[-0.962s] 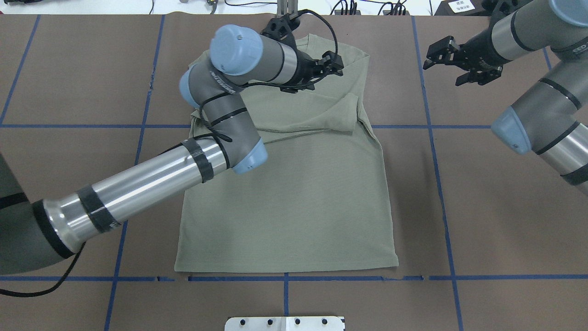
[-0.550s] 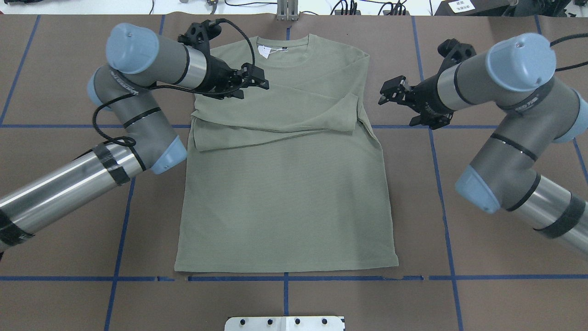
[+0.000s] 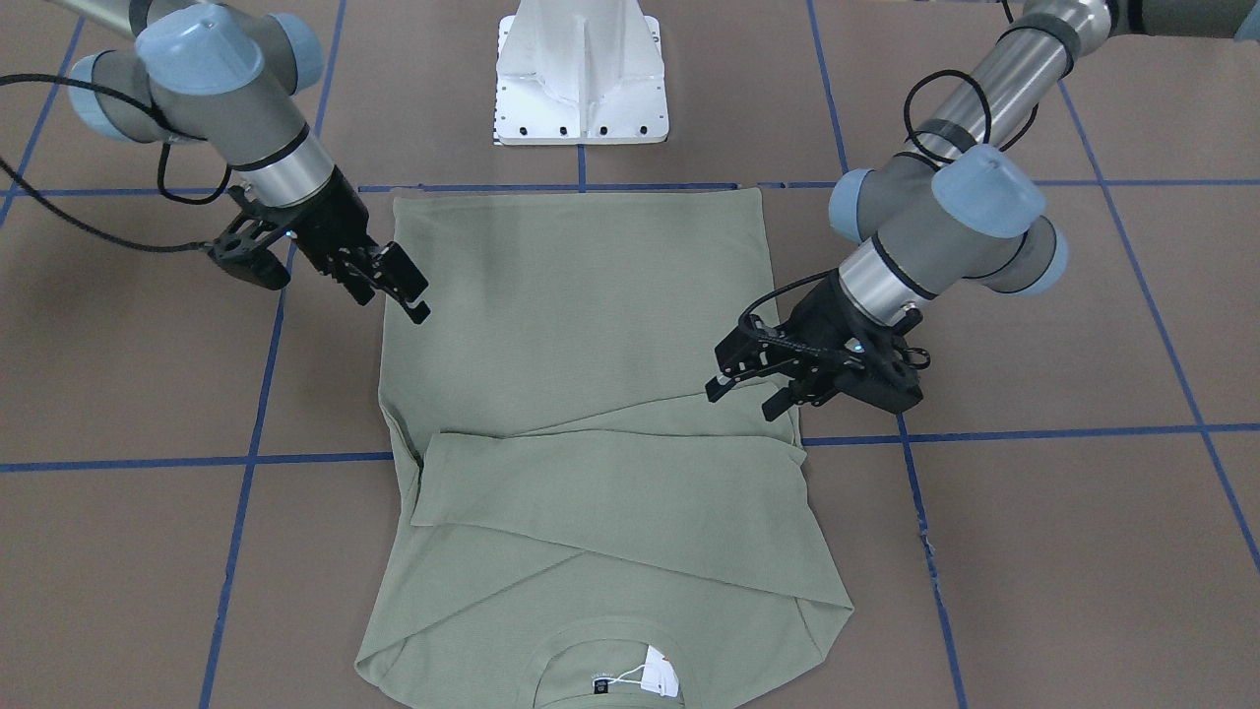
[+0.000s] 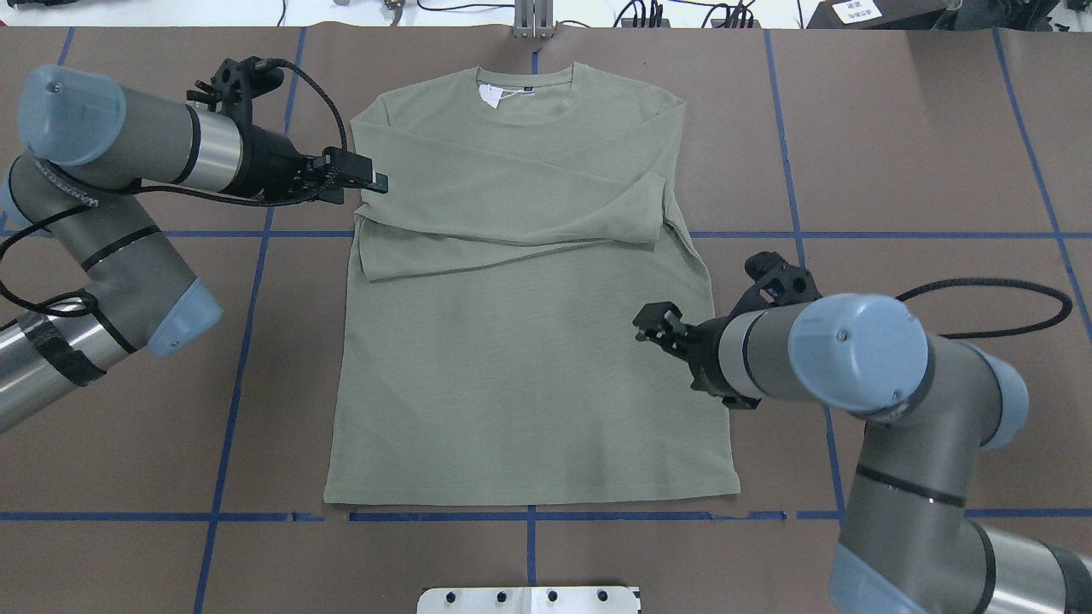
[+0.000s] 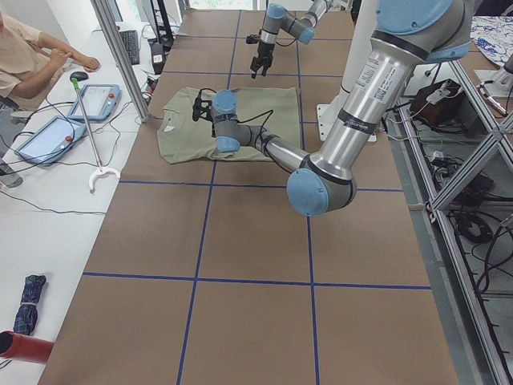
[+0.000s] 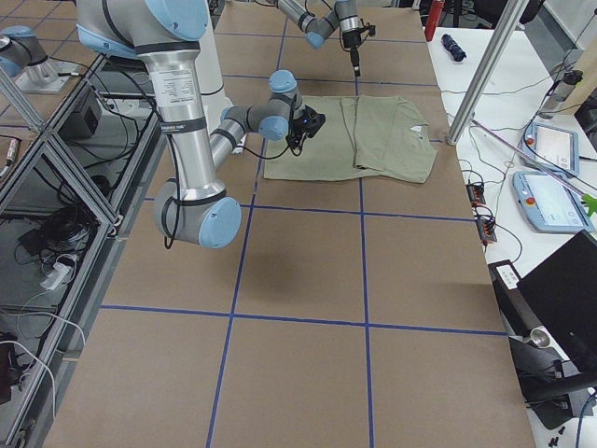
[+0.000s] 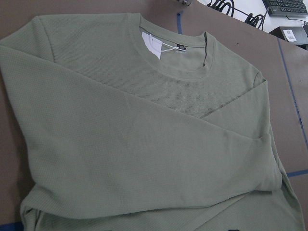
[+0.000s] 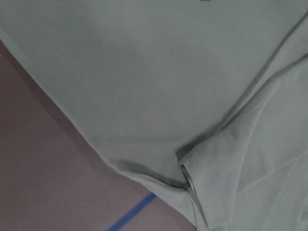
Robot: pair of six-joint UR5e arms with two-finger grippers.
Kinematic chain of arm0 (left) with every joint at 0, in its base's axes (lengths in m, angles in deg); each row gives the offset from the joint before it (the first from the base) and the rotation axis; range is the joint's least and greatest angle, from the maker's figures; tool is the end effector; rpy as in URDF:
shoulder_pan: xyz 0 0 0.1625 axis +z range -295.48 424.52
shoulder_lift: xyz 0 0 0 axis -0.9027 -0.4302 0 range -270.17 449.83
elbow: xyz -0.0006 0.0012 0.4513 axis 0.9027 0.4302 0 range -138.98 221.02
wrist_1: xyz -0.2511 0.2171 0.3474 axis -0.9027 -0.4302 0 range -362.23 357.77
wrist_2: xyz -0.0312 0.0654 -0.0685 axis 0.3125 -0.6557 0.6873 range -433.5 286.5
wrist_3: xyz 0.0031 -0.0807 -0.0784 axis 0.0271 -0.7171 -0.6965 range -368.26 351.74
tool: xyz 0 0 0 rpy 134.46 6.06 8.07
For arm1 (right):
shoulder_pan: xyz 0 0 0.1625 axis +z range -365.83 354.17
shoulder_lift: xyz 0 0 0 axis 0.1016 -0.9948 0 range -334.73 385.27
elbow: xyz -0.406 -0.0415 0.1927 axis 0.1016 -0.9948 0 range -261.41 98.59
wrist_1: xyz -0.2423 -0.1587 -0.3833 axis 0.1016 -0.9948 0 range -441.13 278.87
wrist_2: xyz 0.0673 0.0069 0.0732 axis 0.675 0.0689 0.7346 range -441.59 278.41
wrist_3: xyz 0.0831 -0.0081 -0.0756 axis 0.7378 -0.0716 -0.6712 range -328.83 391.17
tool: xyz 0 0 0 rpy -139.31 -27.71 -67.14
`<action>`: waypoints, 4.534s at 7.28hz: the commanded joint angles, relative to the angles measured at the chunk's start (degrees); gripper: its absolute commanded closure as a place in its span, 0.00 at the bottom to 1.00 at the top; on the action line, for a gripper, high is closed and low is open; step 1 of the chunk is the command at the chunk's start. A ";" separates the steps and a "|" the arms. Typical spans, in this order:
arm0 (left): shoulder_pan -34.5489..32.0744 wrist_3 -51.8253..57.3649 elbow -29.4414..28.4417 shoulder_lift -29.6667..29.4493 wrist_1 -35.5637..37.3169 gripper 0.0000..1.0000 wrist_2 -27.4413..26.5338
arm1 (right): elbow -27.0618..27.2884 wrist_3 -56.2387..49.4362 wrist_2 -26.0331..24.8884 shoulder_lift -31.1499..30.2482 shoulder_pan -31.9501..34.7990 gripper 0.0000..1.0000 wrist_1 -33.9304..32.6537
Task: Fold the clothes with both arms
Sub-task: 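Release the sleeve with the left gripper while the right gripper moves toward the hem, then position the right gripper at one hem corner while the left gripper reaches the other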
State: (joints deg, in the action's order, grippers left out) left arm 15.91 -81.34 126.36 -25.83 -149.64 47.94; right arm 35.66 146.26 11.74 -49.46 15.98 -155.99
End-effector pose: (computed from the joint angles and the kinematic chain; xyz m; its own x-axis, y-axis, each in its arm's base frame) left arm 0.4336 -0.6048 0.3254 0.2151 0.1315 -0.9677 0.2506 0.9503 0.1848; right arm -0.5178 -0.3437 0.2634 0.3139 0.5817 0.7504 -0.5063 0.7712 -0.3860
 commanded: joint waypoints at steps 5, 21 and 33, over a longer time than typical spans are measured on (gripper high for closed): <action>0.10 -0.13 0.62 1.32 0.02 0.15 0.03 | 2.73 8.30 -12.47 -9.63 -14.51 0.06 -6.53; 1.32 -6.78 2.27 1.31 5.27 0.15 -1.72 | 7.10 8.39 -10.62 -12.88 -15.13 1.00 -6.71; 35.78 -33.62 30.84 21.09 32.34 0.19 -30.38 | 8.88 8.39 -9.57 -14.30 -15.22 1.00 -6.71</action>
State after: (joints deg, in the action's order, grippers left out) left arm 51.26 -114.81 155.66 -4.79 -119.91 17.71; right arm 44.50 154.65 2.17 -63.77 0.83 -162.70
